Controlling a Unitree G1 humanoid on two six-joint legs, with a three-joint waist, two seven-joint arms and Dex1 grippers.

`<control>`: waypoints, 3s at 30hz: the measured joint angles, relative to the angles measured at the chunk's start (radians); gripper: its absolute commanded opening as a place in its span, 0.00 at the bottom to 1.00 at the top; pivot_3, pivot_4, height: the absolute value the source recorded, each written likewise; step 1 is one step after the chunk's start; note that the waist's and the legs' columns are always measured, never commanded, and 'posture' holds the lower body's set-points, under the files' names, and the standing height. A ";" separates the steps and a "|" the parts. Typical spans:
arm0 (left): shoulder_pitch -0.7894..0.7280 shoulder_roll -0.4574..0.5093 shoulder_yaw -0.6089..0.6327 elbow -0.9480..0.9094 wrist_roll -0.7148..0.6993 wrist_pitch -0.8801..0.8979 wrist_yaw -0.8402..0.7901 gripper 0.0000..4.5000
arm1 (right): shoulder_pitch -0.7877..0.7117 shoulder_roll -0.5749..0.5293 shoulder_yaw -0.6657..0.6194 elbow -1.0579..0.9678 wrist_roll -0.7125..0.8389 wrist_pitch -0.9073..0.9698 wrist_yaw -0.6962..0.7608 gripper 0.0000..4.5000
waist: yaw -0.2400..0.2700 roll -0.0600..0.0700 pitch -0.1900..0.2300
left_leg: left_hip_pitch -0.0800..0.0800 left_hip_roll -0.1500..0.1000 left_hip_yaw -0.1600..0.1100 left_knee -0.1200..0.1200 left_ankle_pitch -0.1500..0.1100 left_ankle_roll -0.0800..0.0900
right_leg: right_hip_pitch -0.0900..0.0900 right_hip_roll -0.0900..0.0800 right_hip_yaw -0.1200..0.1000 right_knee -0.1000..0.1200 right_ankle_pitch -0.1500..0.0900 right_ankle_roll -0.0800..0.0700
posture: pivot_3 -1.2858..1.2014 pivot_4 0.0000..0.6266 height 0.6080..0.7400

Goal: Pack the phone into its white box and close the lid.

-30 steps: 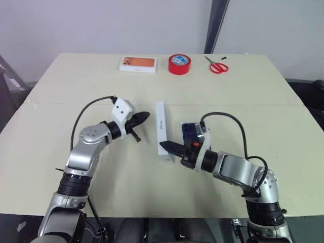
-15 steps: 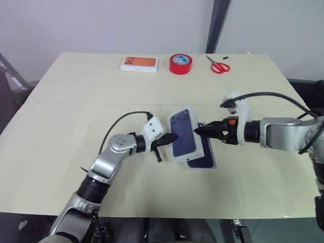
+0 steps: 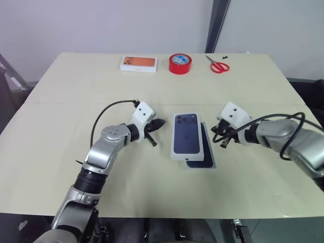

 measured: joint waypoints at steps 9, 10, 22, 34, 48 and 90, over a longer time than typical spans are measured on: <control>-0.015 -0.049 -0.113 0.019 0.038 0.065 -0.037 0.03 | 0.000 0.108 0.031 -0.002 -0.169 -0.021 0.097 0.01 | 0.019 0.000 0.000 | 0.000 -0.001 0.000 0.000 0.000 0.000 | 0.000 -0.002 0.000 -0.001 0.000 0.000 | 0.52 0.24 0.92; -0.015 -0.057 -0.114 0.020 0.038 0.068 -0.040 0.03 | 0.003 0.108 0.024 -0.002 -0.180 -0.021 0.106 0.01 | 0.020 0.000 0.000 | -0.001 -0.001 0.000 0.000 0.000 0.000 | 0.000 -0.002 0.000 -0.001 0.000 0.000 | 0.52 0.24 0.92; -0.019 -0.069 -0.139 -0.054 -0.032 0.110 -0.167 0.03 | 0.116 0.022 -0.106 -0.060 -0.222 -0.010 0.243 0.01 | 0.022 0.000 0.000 | 0.000 -0.001 0.000 0.000 0.000 0.000 | 0.000 -0.002 0.000 -0.001 0.000 0.000 | 0.52 0.24 0.92; -0.038 -0.079 -0.170 -0.031 -0.023 0.105 -0.169 0.03 | 0.129 0.060 -0.123 -0.050 -0.284 0.003 0.255 0.01 | 0.023 0.000 0.000 | 0.000 -0.001 0.000 0.000 0.000 0.000 | 0.001 -0.002 0.000 -0.001 0.000 0.000 | 0.52 0.24 0.92; -0.040 -0.111 -0.168 -0.009 -0.021 0.091 -0.117 0.03 | 0.127 0.122 -0.122 0.010 -0.363 0.001 0.266 0.01 | 0.023 0.000 0.000 | 0.000 -0.002 0.000 0.000 0.000 0.000 | 0.001 -0.002 0.000 -0.001 0.000 0.000 | 0.52 0.24 0.92; -0.180 -0.256 -0.134 0.285 0.040 -0.071 -0.069 0.03 | 0.474 0.060 -0.345 -0.222 -0.196 -0.091 0.403 0.01 | 0.020 -0.003 -0.001 | 0.004 -0.002 -0.001 0.001 0.000 0.000 | 0.005 -0.001 0.000 -0.001 -0.001 0.001 | 0.52 0.24 0.92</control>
